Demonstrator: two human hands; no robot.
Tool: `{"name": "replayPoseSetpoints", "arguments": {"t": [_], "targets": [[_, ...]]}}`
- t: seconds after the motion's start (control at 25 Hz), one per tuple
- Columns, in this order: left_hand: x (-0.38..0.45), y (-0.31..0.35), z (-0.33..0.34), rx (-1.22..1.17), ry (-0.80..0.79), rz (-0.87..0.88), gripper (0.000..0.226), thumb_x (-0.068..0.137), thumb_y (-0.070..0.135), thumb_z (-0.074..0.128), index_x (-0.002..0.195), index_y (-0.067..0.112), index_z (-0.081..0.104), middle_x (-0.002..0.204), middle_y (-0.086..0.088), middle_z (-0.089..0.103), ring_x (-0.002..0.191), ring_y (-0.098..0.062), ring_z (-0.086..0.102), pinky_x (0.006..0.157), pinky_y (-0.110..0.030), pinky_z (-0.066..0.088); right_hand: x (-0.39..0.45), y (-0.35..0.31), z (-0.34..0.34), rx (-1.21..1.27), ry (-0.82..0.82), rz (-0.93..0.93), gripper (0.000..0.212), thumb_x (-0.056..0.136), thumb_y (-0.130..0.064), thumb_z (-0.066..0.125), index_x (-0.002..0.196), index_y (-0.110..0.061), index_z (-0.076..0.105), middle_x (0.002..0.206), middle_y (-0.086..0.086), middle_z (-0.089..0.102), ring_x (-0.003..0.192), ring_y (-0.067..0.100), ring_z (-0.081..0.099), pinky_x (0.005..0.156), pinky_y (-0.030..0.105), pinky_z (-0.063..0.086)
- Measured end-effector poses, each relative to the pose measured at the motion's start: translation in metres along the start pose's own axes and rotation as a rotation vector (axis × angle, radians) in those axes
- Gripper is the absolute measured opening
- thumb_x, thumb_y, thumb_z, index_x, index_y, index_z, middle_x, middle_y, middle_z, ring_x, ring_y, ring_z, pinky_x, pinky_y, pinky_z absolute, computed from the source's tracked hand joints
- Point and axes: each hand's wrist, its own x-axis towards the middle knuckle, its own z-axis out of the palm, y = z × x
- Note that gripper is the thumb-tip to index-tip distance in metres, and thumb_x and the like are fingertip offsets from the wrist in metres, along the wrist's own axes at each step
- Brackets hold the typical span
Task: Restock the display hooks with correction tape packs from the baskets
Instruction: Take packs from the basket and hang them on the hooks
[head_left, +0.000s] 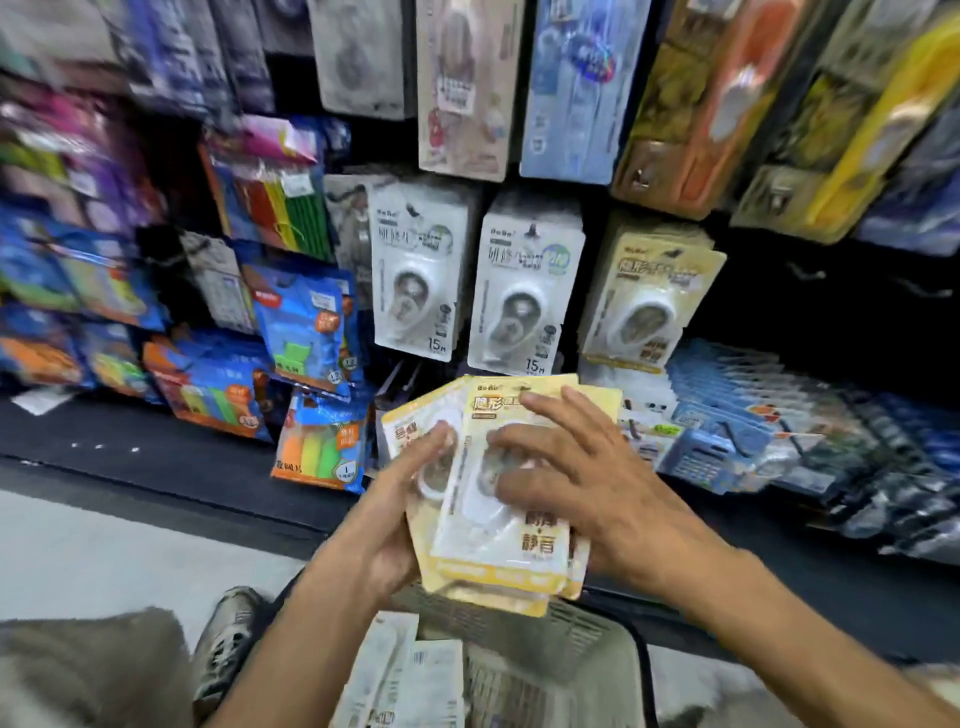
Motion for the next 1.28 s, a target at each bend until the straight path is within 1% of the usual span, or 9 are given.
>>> {"name": "replayPoseSetpoints", "arguments": {"t": [0.2, 0.32, 0.44, 0.56, 0.8, 0.96, 1.08, 1.16, 1.28], "targets": [[-0.005, 0.017, 0.020, 0.106, 0.026, 0.118, 0.045, 0.059, 0.019, 0.081, 0.103, 0.008, 0.081, 0.114, -0.021, 0.074, 0.092, -0.033, 0.076, 0.073, -0.043, 0.064, 0.010, 0.006, -0.009, -0.125, 0.100, 0.061, 0.058, 0.091, -0.025, 0.066, 0.141, -0.036, 0.038, 0.164, -0.001, 0.018, 0.156, 0.031, 0.009, 0.126, 0.052, 0.002], [0.001, 0.022, 0.033, 0.106, 0.044, 0.215, 0.037, 0.061, 0.013, 0.080, 0.098, 0.010, 0.082, 0.110, -0.019, 0.076, 0.090, -0.033, 0.076, 0.071, -0.046, 0.064, 0.010, 0.005, -0.022, -0.072, 0.253, 0.394, 0.075, 0.090, -0.024, 0.058, 0.153, -0.038, 0.021, 0.164, -0.002, 0.019, 0.154, 0.024, 0.015, 0.124, 0.050, 0.013], [0.009, 0.021, 0.047, 0.064, 0.046, 0.276, 0.038, 0.055, 0.012, 0.081, 0.093, 0.011, 0.083, 0.101, -0.016, 0.079, 0.084, -0.031, 0.078, 0.065, -0.046, 0.063, 0.009, 0.005, -0.038, 0.632, 0.464, 1.034, 0.045, 0.093, -0.016, 0.069, 0.130, -0.033, 0.050, 0.139, -0.015, 0.055, 0.118, 0.001, 0.058, 0.094, 0.033, 0.052], [0.016, 0.018, 0.064, 0.111, 0.068, 0.325, 0.059, 0.056, 0.010, 0.082, 0.115, 0.006, 0.075, 0.108, -0.015, 0.078, 0.090, -0.032, 0.077, 0.068, -0.045, 0.064, 0.002, 0.011, -0.041, 1.338, 0.411, 1.298, 0.021, 0.101, -0.024, 0.055, 0.110, -0.015, 0.072, 0.111, 0.012, 0.075, 0.094, 0.026, 0.072, 0.078, 0.045, 0.055], [0.014, 0.047, 0.088, 0.317, -0.040, 0.418, 0.073, 0.050, 0.006, 0.088, 0.121, 0.004, 0.071, 0.107, -0.017, 0.077, 0.088, -0.032, 0.078, 0.062, -0.040, 0.062, -0.009, 0.041, -0.069, 1.026, 0.773, 1.284, 0.029, 0.104, -0.024, 0.053, 0.084, -0.015, 0.073, 0.080, 0.008, 0.074, 0.071, 0.021, 0.067, 0.064, 0.032, 0.048], [0.017, 0.072, 0.092, 0.391, -0.128, 0.413, 0.060, 0.051, 0.004, 0.087, 0.110, 0.010, 0.077, 0.110, -0.018, 0.076, 0.092, -0.037, 0.076, 0.065, -0.046, 0.063, -0.014, 0.054, -0.074, 0.740, 0.643, 1.318, 0.031, 0.104, -0.028, 0.051, 0.079, -0.014, 0.061, 0.055, -0.002, 0.055, 0.049, 0.011, 0.049, 0.046, 0.025, 0.036], [0.020, 0.066, 0.083, 0.365, -0.086, 0.432, 0.055, 0.057, 0.000, 0.084, 0.109, 0.015, 0.077, 0.113, -0.018, 0.076, 0.094, -0.037, 0.076, 0.067, -0.048, 0.063, -0.014, 0.049, -0.059, 0.689, 0.611, 1.335, 0.023, 0.102, -0.033, 0.056, 0.084, -0.021, 0.064, 0.078, 0.016, 0.066, 0.059, 0.016, 0.055, 0.052, 0.029, 0.041], [0.021, 0.059, 0.079, 0.367, -0.041, 0.459, 0.062, 0.054, 0.004, 0.084, 0.114, 0.015, 0.073, 0.109, -0.016, 0.077, 0.088, -0.036, 0.077, 0.067, -0.050, 0.062, -0.011, 0.046, -0.057, 0.817, 0.705, 1.393, 0.004, 0.099, -0.026, 0.062, 0.101, -0.029, 0.061, 0.092, 0.001, 0.070, 0.066, 0.013, 0.064, 0.051, 0.027, 0.051], [0.021, 0.052, 0.079, 0.404, 0.014, 0.515, 0.063, 0.048, 0.000, 0.091, 0.106, 0.016, 0.074, 0.102, -0.014, 0.079, 0.082, -0.033, 0.078, 0.065, -0.051, 0.062, -0.009, 0.038, -0.049, 0.863, 0.627, 1.382, 0.028, 0.092, -0.040, 0.069, 0.117, -0.040, 0.054, 0.118, -0.020, 0.059, 0.102, 0.011, 0.064, 0.074, 0.030, 0.054]]}}
